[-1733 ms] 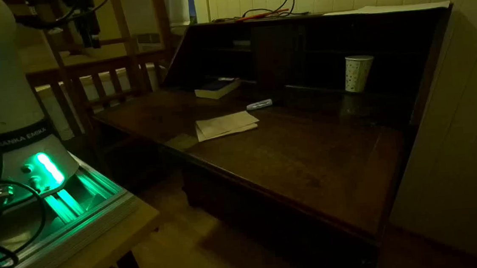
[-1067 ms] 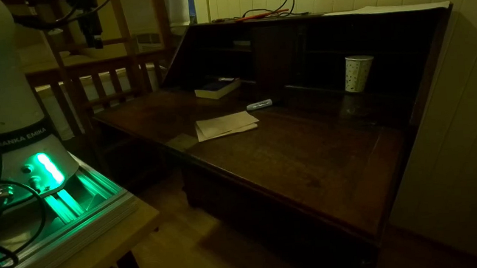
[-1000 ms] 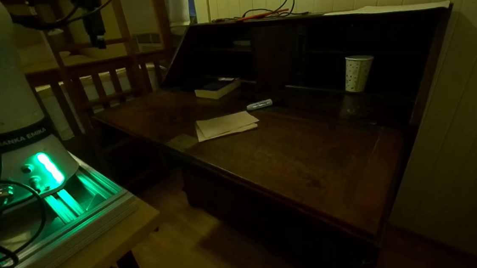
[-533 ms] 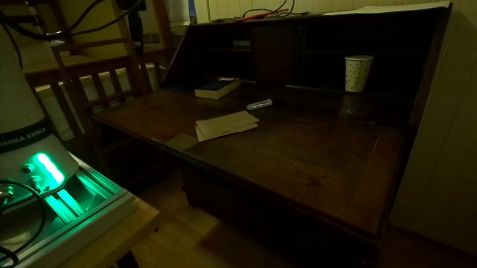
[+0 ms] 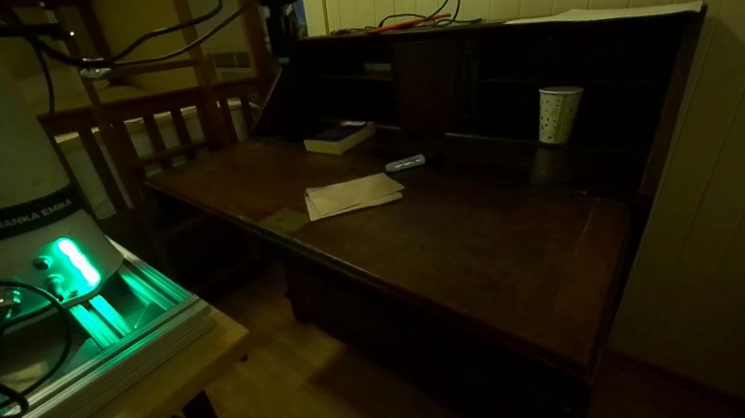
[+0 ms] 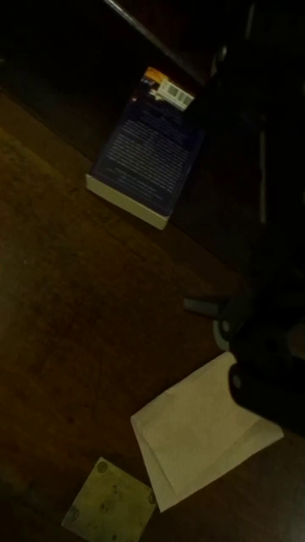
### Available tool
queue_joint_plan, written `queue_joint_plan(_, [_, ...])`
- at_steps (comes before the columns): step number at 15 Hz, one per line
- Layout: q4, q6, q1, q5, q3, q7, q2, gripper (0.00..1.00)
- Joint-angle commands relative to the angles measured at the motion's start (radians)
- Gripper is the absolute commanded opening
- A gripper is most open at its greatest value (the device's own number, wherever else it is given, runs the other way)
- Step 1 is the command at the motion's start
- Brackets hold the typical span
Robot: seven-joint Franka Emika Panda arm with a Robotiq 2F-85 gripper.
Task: Move the cup to the left
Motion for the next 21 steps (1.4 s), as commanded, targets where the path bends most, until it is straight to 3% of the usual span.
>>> queue_joint_plan(1, [0.101, 0.014, -0.027, -0.036, -0.035, 0.086, 0.088, 1.00])
queue_joint_plan(3, [0.142, -0.016, -0.033, -0.015, -0.074, 0.108, 0.111, 1.00])
queue_joint_plan(4, [0.090, 0.009, -0.009, -0.015, -0.071, 0.069, 0.073, 1.00])
queue_joint_plan(6, [0.116, 0.007, -0.014, -0.014, -0.093, 0.078, 0.095, 1.00])
queue_joint_plan(11, [0.128, 0.025, -0.017, -0.016, -0.091, 0.110, 0.110, 1.00])
queue_joint_plan(15, [0.231, 0.155, -0.037, 0.008, -0.127, 0.222, 0.220, 1.00])
queue_joint_plan(21, [0.441, 0.312, -0.027, 0.005, -0.196, 0.195, 0.432, 1.00])
